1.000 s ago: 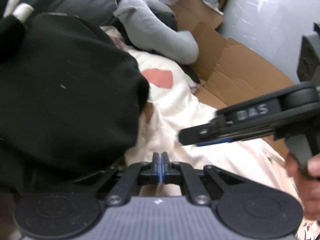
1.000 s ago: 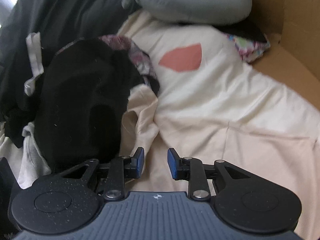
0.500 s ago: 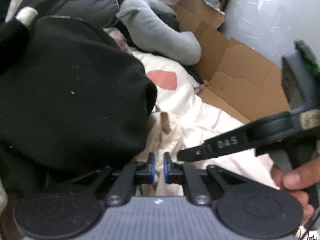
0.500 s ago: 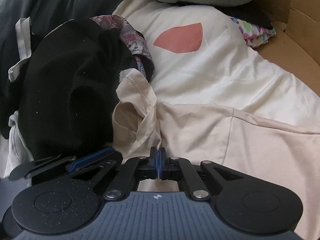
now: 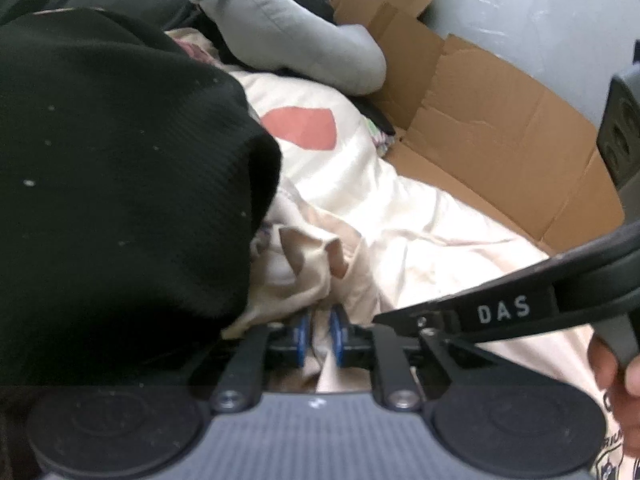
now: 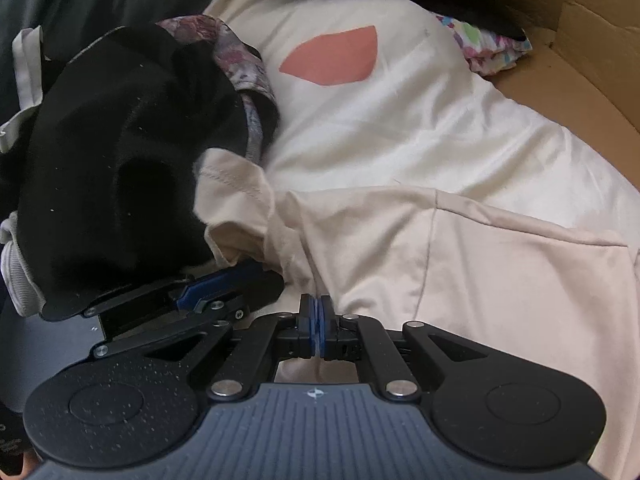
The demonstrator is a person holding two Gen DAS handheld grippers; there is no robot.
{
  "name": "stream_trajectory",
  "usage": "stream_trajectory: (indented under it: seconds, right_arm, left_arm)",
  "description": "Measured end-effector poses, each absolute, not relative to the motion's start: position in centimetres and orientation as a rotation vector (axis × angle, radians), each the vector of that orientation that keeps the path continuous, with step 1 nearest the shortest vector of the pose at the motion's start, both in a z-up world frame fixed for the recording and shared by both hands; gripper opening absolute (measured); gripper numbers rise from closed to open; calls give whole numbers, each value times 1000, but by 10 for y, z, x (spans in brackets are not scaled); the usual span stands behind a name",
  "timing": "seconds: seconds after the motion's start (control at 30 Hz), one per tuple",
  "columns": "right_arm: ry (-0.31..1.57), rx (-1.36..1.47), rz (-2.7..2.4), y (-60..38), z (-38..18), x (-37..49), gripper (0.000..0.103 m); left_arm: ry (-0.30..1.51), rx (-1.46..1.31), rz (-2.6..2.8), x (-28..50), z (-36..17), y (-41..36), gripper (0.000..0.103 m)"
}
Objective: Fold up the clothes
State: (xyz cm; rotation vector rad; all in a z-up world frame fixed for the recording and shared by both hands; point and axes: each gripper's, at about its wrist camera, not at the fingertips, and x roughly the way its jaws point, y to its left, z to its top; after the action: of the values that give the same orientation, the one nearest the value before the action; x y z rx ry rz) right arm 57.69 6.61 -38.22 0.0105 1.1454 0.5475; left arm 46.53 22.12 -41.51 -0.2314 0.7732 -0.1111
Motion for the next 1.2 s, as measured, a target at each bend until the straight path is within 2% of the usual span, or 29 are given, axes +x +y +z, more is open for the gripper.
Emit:
stream_trajectory:
  seconds: [0.07,0.13,0.2,0.27,0.3,0.33,0.37,0.63,0.87,0.97,1.07,1.2]
  right_arm:
    - [1144,14,546,63,-380,576,1]
    - [1142,25,547,57,-376,574,2]
    - [1127,34,545,49,-369,571,2]
    - [1103,36,532,38,-363,569,2]
    - [1091,38,521,31,-360,569,2]
    - [1078,40,509,24,-357,568,2]
    - [1069,37,487,17,-355,570,2]
    - [1090,-7,349,-35,-366,588,2]
    - [1066,-63,328,-40,-370,605,3]
    - [1059,-102,327,-36,-372,612,3]
    - [1049,-136,317,-35,-373,619,7]
    - [1049,-153,310,-37,-377,628,8]
  left_arm:
    - [781,-219,-124,468,-416,219,22]
    - [783,-205,-132,470,-417,216,32]
    - [786,-179,-137,472,-417,211,33]
    - [788,-167,-132,473,-417,208,30]
    - [793,-178,-128,474,-416,209,21]
    - [797,-191,-124,474,-416,211,6]
    - [800,-202,-121,474,-414,212,4]
    - [705,-204,-54,439,-370,225,3]
    - [656,-193,72,410,-346,223,3]
    - [652,-164,132,382,-341,221,3]
    - [680,-170,190,384,-350,223,3]
    - [728,-162,230,374,-364,231,3]
